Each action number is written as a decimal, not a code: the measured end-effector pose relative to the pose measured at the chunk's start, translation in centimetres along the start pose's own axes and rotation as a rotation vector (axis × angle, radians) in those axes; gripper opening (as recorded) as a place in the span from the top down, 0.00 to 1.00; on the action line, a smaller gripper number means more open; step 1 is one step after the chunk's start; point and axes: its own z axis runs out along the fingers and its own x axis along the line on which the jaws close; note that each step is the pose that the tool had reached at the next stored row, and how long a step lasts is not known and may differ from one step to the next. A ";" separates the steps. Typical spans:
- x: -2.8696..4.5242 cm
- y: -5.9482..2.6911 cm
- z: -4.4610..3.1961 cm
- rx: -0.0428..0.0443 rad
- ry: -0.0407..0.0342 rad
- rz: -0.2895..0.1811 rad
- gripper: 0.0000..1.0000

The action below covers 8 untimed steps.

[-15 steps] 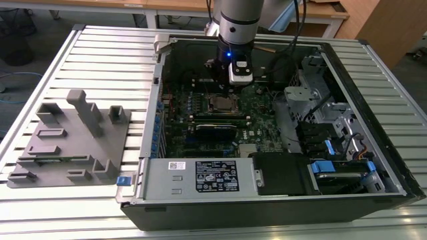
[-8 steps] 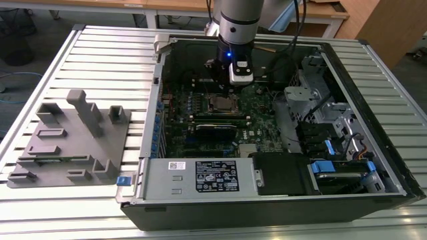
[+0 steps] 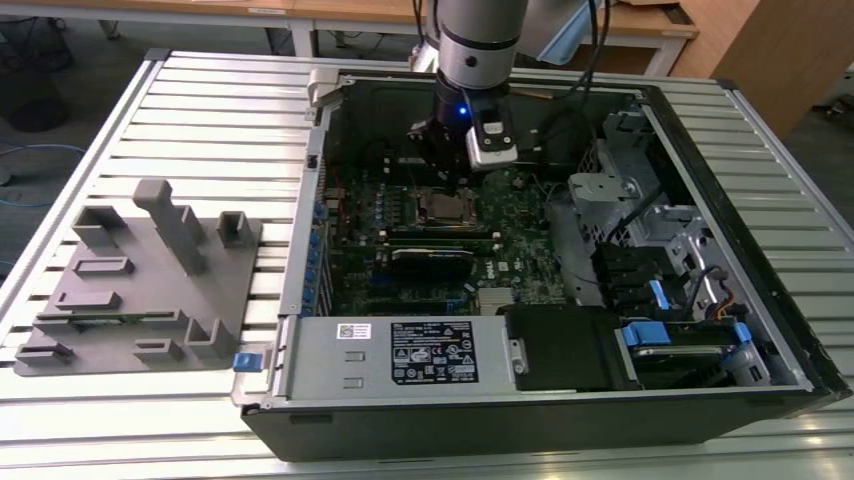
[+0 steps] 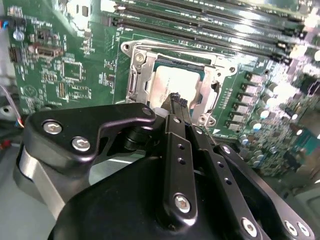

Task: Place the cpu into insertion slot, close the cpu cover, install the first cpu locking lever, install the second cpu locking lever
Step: 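Close the cpu cover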

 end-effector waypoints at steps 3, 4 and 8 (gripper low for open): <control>0.00 0.00 0.03 -0.0001 0.0010 -0.055 0.89; 0.00 0.00 0.05 -0.0001 0.0013 -0.073 0.89; 0.00 0.00 0.10 -0.0002 0.0025 -0.145 0.89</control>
